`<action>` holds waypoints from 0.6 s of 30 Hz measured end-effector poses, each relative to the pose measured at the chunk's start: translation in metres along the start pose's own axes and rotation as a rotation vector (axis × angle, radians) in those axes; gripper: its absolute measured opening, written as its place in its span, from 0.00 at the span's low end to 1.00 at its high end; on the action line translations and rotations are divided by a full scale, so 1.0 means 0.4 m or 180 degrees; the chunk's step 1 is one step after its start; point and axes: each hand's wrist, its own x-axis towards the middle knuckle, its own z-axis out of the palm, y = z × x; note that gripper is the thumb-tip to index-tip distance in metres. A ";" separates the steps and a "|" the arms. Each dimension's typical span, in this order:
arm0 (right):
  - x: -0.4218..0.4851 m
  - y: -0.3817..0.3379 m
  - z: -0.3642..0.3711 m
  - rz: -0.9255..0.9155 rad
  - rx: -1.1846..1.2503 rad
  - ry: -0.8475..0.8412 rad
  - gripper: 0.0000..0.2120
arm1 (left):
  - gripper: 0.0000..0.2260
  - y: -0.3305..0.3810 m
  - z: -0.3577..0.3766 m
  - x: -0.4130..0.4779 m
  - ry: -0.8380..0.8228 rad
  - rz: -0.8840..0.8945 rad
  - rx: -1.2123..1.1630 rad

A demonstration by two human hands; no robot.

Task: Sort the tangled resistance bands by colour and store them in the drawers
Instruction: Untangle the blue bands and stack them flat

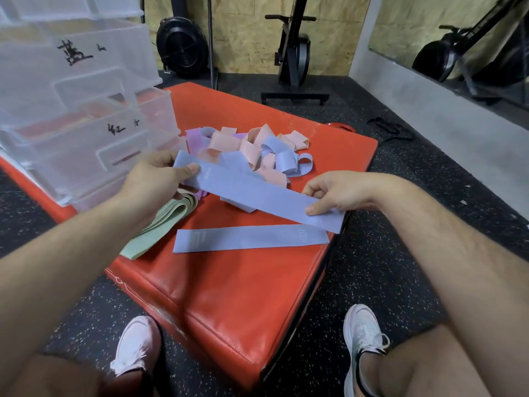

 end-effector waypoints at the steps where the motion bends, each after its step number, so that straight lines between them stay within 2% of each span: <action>1: -0.003 0.008 -0.004 0.0033 -0.0077 0.0058 0.05 | 0.04 -0.012 -0.005 -0.002 0.0029 -0.0038 0.0074; 7: -0.009 0.039 -0.021 0.0158 -0.0222 0.0380 0.05 | 0.06 -0.051 -0.016 -0.030 0.0154 -0.0306 0.0208; 10: -0.012 0.045 -0.011 0.0232 -0.0098 0.0471 0.03 | 0.10 -0.060 -0.008 -0.049 0.0191 -0.0421 0.0277; 18: -0.008 0.071 0.008 0.0475 -0.0157 0.0368 0.07 | 0.08 -0.098 -0.018 -0.075 0.0034 -0.0112 0.1667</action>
